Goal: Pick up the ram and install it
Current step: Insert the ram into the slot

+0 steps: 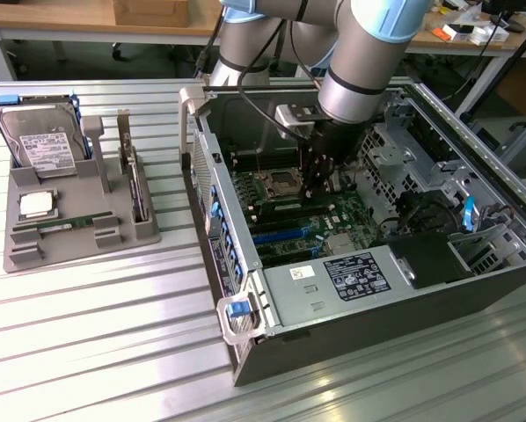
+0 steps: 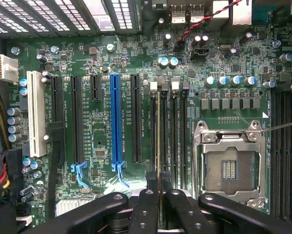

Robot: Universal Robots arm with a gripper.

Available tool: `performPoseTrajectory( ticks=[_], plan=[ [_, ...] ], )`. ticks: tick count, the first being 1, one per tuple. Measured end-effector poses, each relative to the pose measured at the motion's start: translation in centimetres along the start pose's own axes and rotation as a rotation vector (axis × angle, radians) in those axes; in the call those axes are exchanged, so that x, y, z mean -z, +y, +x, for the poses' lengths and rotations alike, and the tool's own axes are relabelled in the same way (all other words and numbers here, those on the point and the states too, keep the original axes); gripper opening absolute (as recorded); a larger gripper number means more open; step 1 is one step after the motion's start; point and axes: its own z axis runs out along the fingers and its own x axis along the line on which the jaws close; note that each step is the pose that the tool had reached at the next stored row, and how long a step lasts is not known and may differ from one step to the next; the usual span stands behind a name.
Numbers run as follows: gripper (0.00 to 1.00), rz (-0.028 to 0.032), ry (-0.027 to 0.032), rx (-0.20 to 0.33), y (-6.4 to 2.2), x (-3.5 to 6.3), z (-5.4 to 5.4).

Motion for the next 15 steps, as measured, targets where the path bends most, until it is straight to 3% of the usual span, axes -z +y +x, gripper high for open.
performPoseTrajectory(
  ticks=[15],
  plan=[
    [0.13, 0.0002, 0.0006, 0.015, 0.09, -0.35, 0.05]
  ],
)
